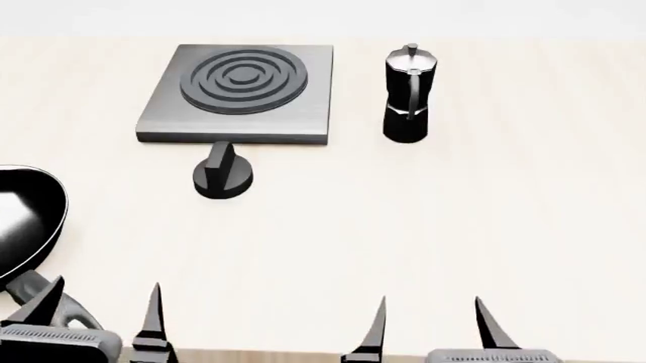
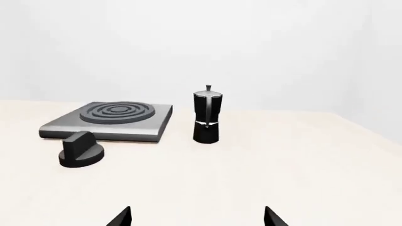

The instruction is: Turn on the stove.

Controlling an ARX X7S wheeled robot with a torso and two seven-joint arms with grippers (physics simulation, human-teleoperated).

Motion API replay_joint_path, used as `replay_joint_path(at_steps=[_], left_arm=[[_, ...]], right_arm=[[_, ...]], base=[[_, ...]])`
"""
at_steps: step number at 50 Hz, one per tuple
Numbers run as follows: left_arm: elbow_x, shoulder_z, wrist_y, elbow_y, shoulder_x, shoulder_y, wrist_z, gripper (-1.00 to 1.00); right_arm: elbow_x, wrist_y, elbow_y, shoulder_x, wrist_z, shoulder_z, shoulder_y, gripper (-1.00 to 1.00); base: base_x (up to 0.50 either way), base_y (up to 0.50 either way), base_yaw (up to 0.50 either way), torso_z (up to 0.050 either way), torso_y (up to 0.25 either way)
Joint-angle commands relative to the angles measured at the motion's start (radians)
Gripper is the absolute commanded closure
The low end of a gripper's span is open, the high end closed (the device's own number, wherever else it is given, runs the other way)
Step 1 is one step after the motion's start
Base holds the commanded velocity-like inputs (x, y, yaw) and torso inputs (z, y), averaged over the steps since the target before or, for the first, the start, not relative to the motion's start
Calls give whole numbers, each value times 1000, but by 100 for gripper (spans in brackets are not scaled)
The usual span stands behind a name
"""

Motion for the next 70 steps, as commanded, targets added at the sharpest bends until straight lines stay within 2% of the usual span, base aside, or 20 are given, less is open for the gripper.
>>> replay_joint_path(at_steps=[1, 13, 26, 36, 54, 70], left_arm=[[-26, 18, -139, 111, -21, -85, -8, -100], [-94, 7, -242, 218, -28, -194, -6, -100], [-100, 3, -227, 233, -46, -255, -21, -100], [-117, 13, -227, 247, -52, -252, -23, -100], [-120, 43, -234, 265, -62, -249, -44, -100], [-128, 45, -216, 237, -70, -251, -59, -100]], right_arm=[[28, 188, -185, 22, 18, -3, 71, -100], [58, 298, -299, 42, 35, 18, 146, -100], [99, 365, -344, 56, 29, 22, 219, -100], [124, 374, -342, 60, 29, 38, 262, -100], [119, 362, -397, 83, 51, 27, 245, -100], [137, 348, -390, 88, 55, 21, 241, -100]], base=[[0, 0, 0, 0, 0], [0, 0, 0, 0, 0], [0, 0, 0, 0, 0], [0, 0, 0, 0, 0], [0, 4, 0, 0, 0], [0, 187, 0, 0, 0]])
